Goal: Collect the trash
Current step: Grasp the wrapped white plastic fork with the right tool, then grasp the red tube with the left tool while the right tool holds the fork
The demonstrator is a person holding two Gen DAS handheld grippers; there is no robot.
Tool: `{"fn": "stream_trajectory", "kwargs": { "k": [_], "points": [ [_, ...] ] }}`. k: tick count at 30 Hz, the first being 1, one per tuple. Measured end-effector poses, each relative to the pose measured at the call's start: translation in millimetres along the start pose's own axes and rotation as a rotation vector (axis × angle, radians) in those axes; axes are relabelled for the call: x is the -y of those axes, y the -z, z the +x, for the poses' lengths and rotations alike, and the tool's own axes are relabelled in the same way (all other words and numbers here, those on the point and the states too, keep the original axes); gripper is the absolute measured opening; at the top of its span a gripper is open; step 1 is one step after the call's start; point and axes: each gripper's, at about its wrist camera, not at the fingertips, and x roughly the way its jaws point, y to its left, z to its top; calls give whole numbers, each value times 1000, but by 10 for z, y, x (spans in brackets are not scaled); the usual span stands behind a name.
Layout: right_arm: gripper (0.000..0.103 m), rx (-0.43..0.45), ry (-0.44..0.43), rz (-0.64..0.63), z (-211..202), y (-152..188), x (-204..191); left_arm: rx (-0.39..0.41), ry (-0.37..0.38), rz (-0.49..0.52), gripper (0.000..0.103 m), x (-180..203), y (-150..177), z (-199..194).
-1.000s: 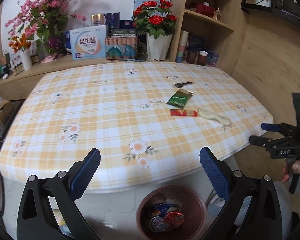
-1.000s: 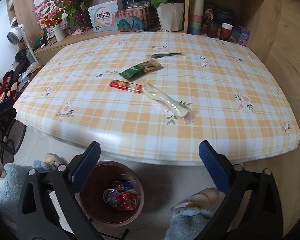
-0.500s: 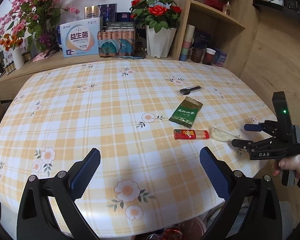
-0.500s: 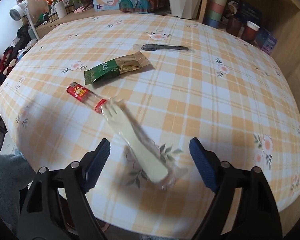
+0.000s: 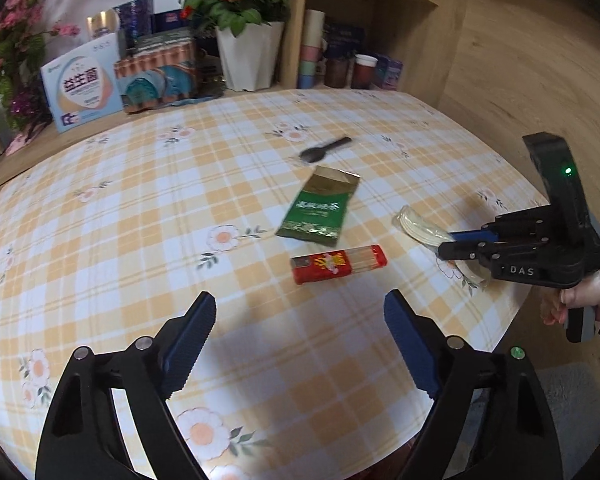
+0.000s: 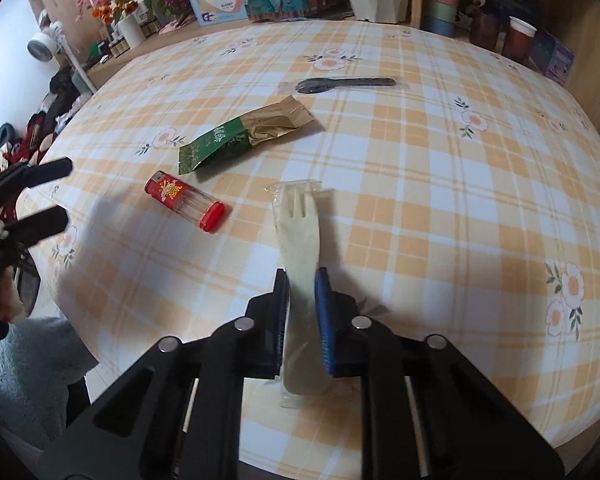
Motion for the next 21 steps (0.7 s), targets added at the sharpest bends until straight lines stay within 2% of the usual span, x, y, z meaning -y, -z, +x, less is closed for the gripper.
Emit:
{"fn": "stream_trajectory", "kwargs": {
  "k": [7, 11, 14, 18, 21],
  "points": [
    [18, 53, 4, 52, -181, 37, 53, -31, 50, -17, 75, 69, -178, 316],
    [18, 81, -4, 81, -276, 40, 86, -46, 103, 50, 66, 150, -268, 457],
    [18, 90, -5, 88, -315, 51, 106, -63, 174, 71, 65, 161, -328, 543],
    [18, 95, -5, 105, -336, 70, 160, -86, 168, 83, 65, 92, -424, 693],
    [18, 90, -2, 115, -329, 88, 188, -126, 203, 84, 63, 54, -443, 787]
  ]
}}
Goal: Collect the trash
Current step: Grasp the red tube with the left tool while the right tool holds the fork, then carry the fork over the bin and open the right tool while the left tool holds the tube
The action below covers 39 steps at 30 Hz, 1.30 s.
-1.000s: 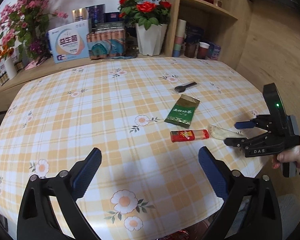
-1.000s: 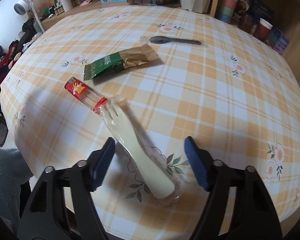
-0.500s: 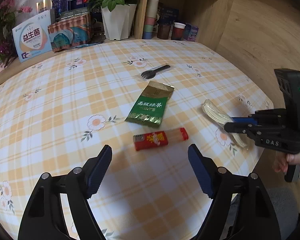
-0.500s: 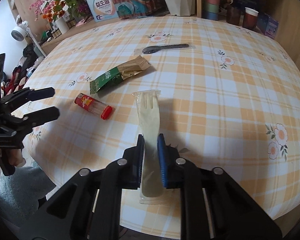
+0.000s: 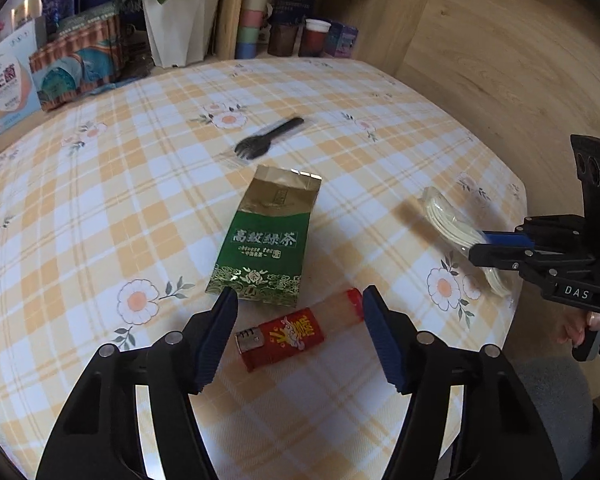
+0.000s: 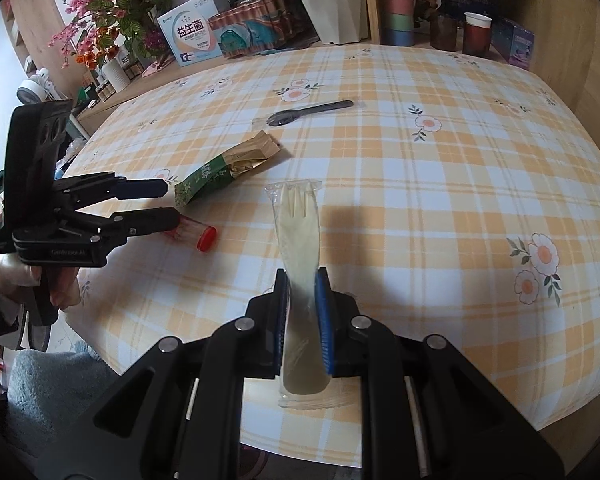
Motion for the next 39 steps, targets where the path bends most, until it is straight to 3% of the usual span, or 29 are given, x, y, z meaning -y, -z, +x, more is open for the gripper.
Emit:
{"fn": "stream_trajectory", "kwargs": {
  "k": [7, 12, 15, 18, 26, 39],
  "points": [
    [18, 8, -4, 5, -38, 38, 3, -58, 57, 68, 63, 188, 268, -18],
    [18, 13, -8, 21, -41, 43, -5, -51, 13, 68, 62, 243, 235, 25],
    [18, 21, -13, 23, -83, 59, -46, -40, -42, 36, 49, 223, 140, 83],
    [18, 29, -11, 17, -127, 80, -88, -41, -133, 23, 22, 195, 91, 108],
    [18, 46, -2, 15, -275, 205, -244, -46, -94, 17, 22, 258, 362, -100],
    [18, 16, -29, 23, -512, 803, -760, 134, -104, -167, 22, 386, 1110, -1214]
  ]
}}
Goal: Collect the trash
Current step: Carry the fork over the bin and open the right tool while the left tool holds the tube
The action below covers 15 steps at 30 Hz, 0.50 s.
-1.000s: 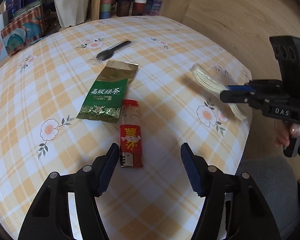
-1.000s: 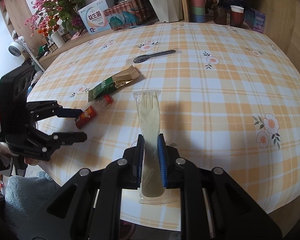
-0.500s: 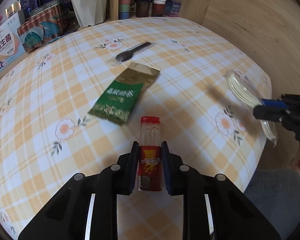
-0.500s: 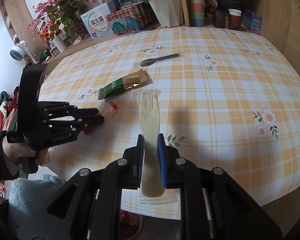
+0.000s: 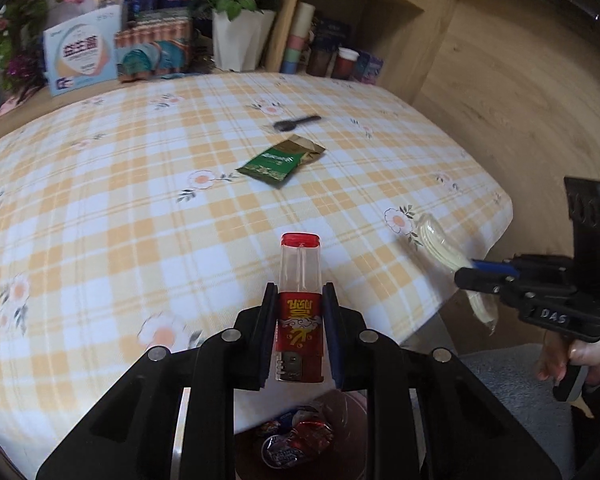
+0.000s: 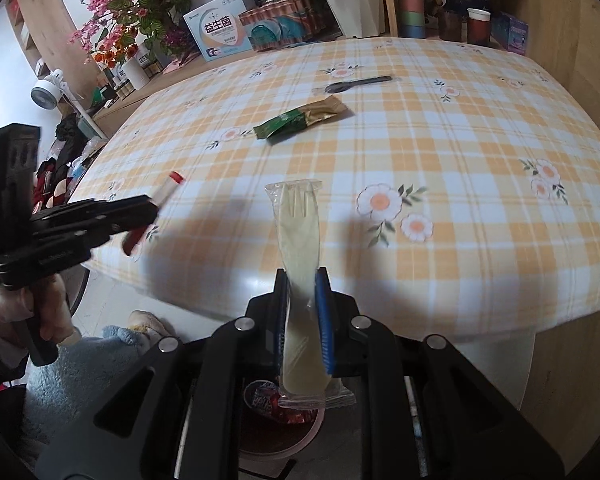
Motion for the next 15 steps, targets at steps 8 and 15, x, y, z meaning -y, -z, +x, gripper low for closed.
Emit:
{"fn": "stream_trajectory", "kwargs": {
  "k": [8, 15],
  "points": [
    [18, -42, -3, -10, -82, 356, -289, 117, -67, -67, 22, -16, 383, -806],
    [18, -171, -5, -78, 199, 755, -607, 167, -86, -128, 22, -75, 713, -1191]
  ]
}}
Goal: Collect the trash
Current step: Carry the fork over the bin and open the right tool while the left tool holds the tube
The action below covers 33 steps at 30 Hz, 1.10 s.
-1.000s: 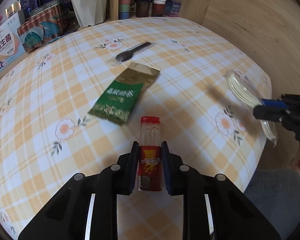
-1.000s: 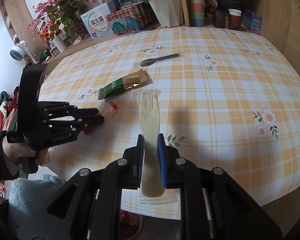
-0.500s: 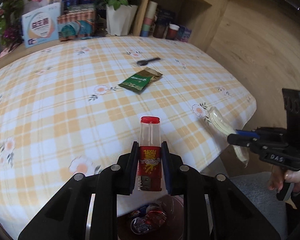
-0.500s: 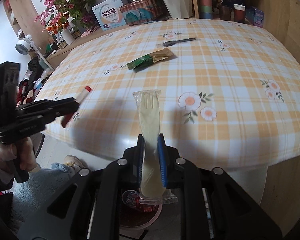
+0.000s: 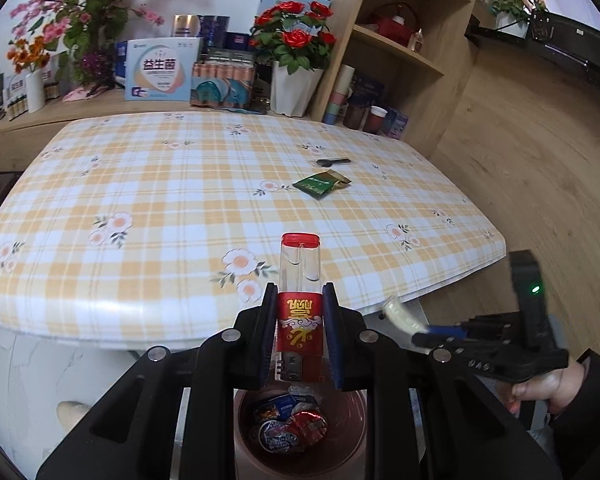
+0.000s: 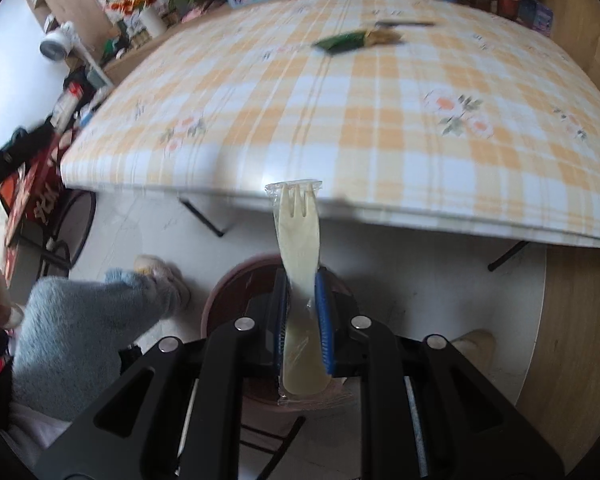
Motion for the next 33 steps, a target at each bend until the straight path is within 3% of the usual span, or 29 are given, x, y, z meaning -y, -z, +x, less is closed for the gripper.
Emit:
{"fn": "stream_trajectory", "kwargs": {
  "k": [8, 33],
  "points": [
    [18, -150, 31, -42, 563, 256, -195, 9, -29, -55, 22, -255, 173, -241],
    [18, -132, 6, -36, 498, 202, -270, 15, -37, -77, 22, -346, 166, -264]
  ]
}}
